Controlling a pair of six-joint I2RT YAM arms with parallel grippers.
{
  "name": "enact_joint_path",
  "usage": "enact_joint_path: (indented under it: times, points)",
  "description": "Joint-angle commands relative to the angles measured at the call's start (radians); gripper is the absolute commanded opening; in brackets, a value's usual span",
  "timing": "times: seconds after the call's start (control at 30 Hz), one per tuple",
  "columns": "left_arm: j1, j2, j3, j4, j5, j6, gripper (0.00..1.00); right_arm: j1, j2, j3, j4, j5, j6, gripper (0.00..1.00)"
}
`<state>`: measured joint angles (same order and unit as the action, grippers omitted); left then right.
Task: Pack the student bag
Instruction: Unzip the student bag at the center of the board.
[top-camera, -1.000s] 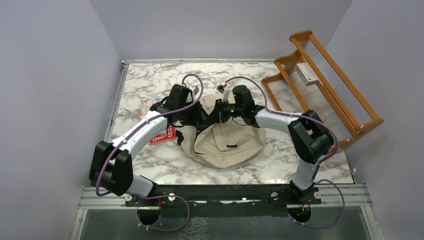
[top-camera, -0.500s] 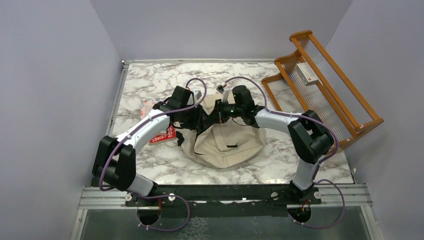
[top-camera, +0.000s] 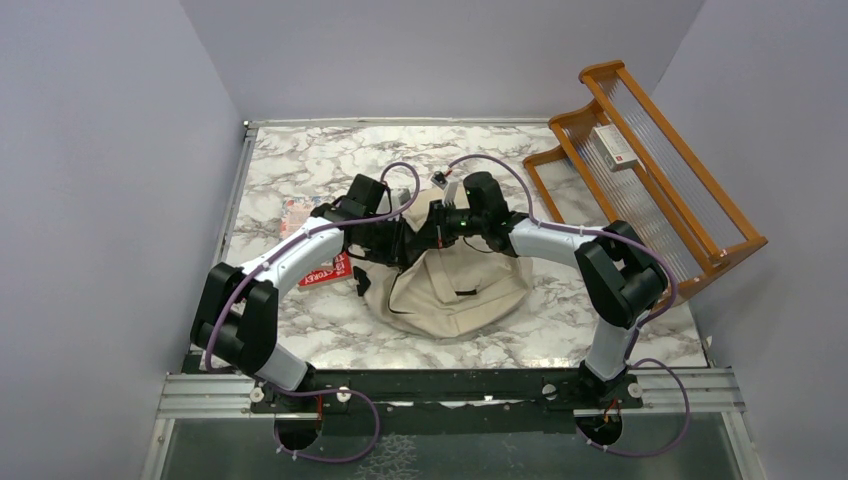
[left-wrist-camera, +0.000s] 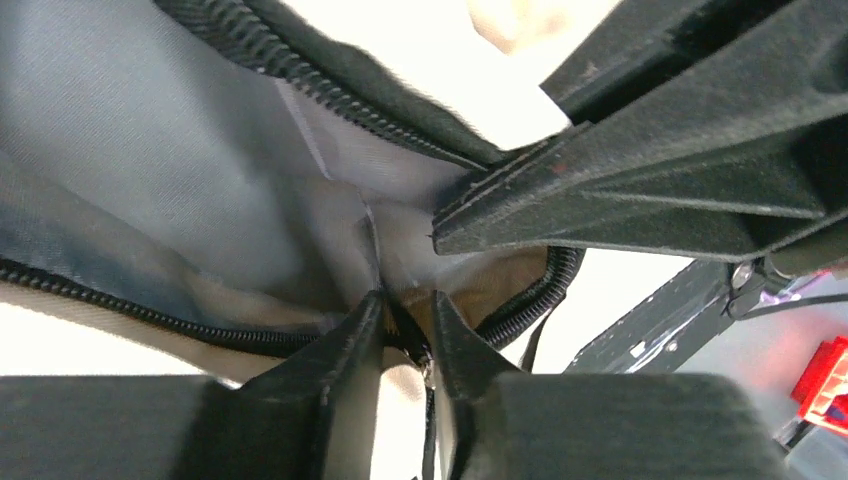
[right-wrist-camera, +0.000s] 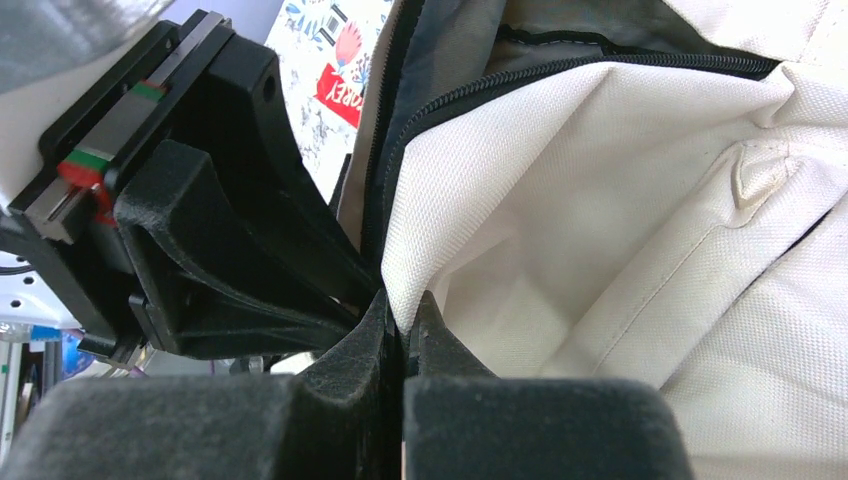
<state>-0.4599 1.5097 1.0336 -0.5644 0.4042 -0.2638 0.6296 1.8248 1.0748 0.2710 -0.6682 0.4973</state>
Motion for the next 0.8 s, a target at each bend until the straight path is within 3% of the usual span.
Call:
enact_joint_path:
  times: [0.0,0.1,0.47,0.77]
  points:
    - [-0.007,0.005,-0.006,-0.022,0.066,0.021,0.16,0.003,-0.015,-0.013,0.018,-0.015,0.001,0.0]
    - [-0.007,-0.004,0.011,-0.022,0.068,0.02,0.01,0.004,-0.014,-0.014,0.021,-0.013,0.003,0.01]
    - [-0.004,-0.115,0.05,-0.012,0.011,-0.018,0.0,0.003,-0.007,-0.012,0.021,0.001,0.007,0.01]
    - [-0.005,-0.247,-0.03,0.07,0.015,-0.04,0.0,0.004,-0.01,-0.001,0.001,0.03,0.013,0.01]
